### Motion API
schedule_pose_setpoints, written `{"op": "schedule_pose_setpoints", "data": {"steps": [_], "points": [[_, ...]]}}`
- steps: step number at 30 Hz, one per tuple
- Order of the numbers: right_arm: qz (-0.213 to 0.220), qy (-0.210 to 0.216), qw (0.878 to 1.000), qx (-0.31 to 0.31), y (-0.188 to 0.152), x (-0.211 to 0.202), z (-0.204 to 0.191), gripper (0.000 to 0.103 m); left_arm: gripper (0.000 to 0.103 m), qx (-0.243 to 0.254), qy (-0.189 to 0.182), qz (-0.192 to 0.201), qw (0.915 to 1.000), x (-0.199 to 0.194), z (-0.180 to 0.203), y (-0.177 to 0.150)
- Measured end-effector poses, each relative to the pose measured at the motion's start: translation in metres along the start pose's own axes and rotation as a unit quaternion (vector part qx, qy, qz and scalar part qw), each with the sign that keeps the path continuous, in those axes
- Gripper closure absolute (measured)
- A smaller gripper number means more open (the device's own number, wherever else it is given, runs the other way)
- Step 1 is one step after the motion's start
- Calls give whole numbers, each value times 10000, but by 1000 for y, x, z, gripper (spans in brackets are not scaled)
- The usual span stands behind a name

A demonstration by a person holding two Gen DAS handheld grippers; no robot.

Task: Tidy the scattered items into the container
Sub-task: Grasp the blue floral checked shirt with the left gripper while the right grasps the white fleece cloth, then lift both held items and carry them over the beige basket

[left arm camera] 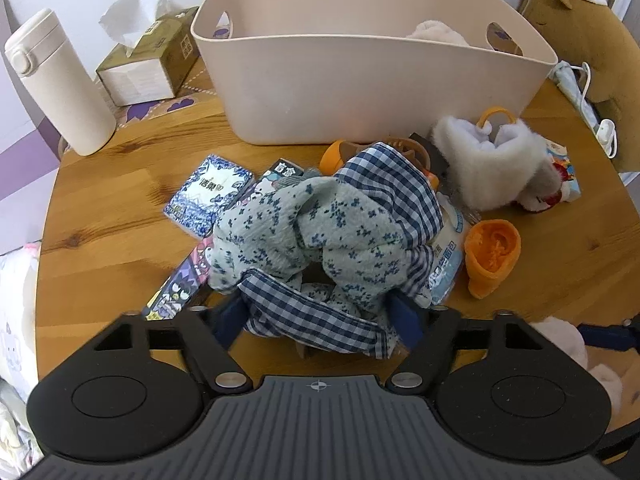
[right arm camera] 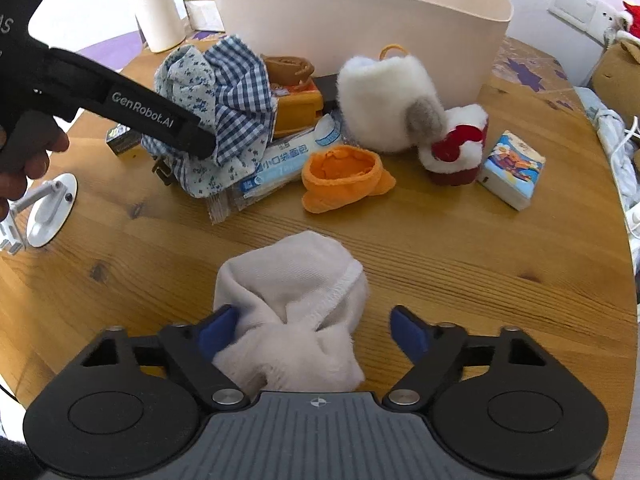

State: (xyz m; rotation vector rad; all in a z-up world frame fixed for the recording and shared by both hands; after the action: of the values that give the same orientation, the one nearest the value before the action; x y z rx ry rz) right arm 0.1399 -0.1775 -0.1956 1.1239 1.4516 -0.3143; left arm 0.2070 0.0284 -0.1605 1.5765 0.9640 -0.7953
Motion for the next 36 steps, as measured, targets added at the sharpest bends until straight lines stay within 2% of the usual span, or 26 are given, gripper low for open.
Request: {"op": "schedule_pose_setpoints", "data": {"steps": [4,9,12,25,36], "points": [[65,-105,9999,-30,3,1,1,52,53,90,-82,95,9999,-1,2,-1],[154,-92,9998,-67,3,-1,3,61,72,255,-85,216,9994,-6,5,-4],[203,-93,9997,-41,3,-4,4,64,76,213,-153,137,9996,-8,3,-5],[578,-222,9981,-45,3,-36,5,67,80,59,-179,159,9997,-30,-7,-21],[910,-234,9955,-107,11,-64,4,67,81,-159,-139,342,9992,-57,-21,-33]]}}
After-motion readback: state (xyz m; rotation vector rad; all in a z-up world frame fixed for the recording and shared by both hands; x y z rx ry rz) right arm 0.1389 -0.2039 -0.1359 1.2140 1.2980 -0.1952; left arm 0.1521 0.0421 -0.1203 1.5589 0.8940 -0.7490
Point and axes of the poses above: each gripper's, at about its wrist camera, not at the fingertips, and x roughly the way its jaws point, z to its right, y to its top, the point moved 2 cm from there along x, roughly the way its jaws point, and after that the axes turned 11 degrees about y, right-handed, at the moved point
